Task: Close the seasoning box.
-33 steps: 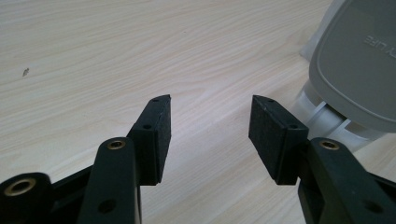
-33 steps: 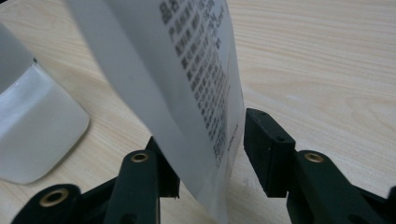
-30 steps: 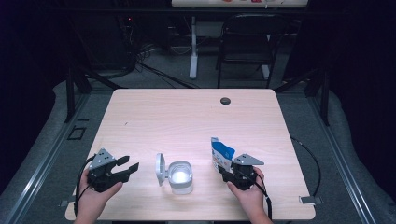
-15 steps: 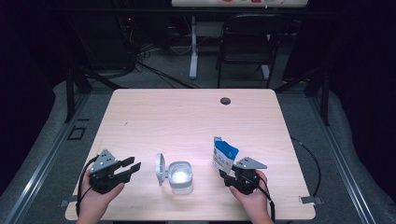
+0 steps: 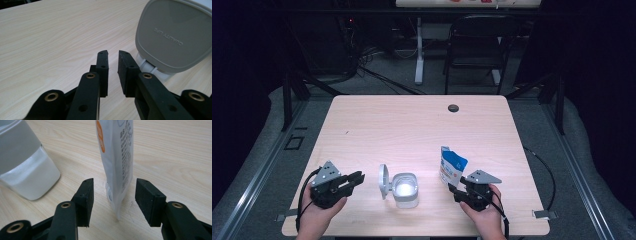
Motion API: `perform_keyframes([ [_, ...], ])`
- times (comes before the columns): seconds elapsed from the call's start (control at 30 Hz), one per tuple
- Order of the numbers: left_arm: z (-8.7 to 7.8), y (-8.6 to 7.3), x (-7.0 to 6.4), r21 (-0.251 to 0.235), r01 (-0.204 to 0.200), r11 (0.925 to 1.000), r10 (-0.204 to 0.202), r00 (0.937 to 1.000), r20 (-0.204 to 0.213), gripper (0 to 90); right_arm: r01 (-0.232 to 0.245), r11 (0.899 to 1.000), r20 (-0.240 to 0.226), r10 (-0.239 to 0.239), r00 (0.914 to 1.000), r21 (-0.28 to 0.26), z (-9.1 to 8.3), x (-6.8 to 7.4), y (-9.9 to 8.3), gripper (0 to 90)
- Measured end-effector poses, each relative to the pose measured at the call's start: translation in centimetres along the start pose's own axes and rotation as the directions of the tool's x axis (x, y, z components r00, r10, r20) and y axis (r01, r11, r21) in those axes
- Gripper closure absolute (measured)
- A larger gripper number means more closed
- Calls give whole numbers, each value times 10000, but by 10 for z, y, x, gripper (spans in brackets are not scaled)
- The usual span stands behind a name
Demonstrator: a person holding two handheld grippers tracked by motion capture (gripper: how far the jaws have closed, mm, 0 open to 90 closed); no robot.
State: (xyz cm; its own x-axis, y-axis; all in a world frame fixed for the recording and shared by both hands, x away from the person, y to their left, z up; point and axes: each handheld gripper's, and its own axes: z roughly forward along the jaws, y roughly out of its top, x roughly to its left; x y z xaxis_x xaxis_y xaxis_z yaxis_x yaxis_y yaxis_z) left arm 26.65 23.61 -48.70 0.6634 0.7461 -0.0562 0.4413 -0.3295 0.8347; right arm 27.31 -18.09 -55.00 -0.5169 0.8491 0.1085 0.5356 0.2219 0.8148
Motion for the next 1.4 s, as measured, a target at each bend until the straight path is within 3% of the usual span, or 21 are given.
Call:
perform_keyframes([
  [0.23,-1,2,-4,34,-66,10000,65,9997,226,900,27,9999,209,-24,9998,-151,-6,-2,-5,485],
  [0.77,-1,11,-22,-177,-368,9992,384,9943,990,900,-91,9995,278,100,9996,-316,-8,-3,-10,483],
  [1.4,5,16,-38,-137,-723,9973,735,9880,1357,900,-169,9993,264,178,9995,-346,-8,-5,-11,483],
])
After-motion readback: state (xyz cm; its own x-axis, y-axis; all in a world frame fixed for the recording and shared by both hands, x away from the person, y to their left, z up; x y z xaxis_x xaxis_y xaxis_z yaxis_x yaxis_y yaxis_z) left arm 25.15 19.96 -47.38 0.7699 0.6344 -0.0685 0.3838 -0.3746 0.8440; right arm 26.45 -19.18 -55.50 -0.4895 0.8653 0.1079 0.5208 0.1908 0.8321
